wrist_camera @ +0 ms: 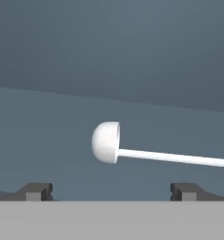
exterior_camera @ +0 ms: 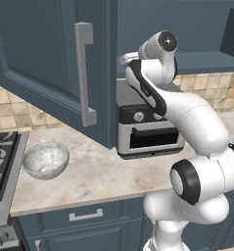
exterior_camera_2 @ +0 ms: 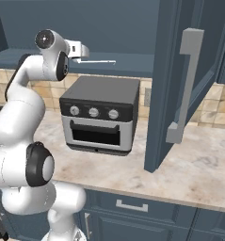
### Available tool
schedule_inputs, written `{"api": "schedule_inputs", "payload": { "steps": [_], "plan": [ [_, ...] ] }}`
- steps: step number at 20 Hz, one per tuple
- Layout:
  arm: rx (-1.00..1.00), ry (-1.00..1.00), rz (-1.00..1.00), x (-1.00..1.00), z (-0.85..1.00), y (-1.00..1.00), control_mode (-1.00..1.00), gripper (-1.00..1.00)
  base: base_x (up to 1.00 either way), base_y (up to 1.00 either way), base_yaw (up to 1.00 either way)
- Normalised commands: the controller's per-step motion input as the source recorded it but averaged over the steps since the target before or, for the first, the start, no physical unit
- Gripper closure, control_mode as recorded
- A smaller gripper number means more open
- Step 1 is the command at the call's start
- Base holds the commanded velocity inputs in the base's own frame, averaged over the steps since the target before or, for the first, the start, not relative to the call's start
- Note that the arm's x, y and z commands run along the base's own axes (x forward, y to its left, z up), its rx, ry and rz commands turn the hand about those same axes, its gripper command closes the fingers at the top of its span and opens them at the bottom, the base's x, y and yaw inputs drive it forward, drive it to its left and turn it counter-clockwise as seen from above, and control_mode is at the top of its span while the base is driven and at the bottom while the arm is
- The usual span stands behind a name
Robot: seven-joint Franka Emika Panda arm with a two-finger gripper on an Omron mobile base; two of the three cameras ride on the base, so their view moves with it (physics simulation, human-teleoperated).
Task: Open the cabinet and move the ladle to the pot. Then close the cabinet.
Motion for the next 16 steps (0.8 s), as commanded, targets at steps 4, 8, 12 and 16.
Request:
{"api": "schedule_inputs", "payload": {
  "steps": [4,8,12,16],
  "plan": [
    [0.00,0.00,0.00,0.32,-0.20,0.00,-1.00,-1.00,0.00,0.00,0.00],
    [0.00,0.00,0.00,0.26,-0.13,0.00,-1.00,-1.00,0.00,0.00,0.00],
    [0.00,0.00,0.00,0.31,-0.09,0.00,-1.00,-1.00,0.00,0.00,0.00],
    [0.00,0.00,0.00,0.27,-0.06,0.01,-1.00,-1.00,0.00,0.00,0.00]
  ]
}}
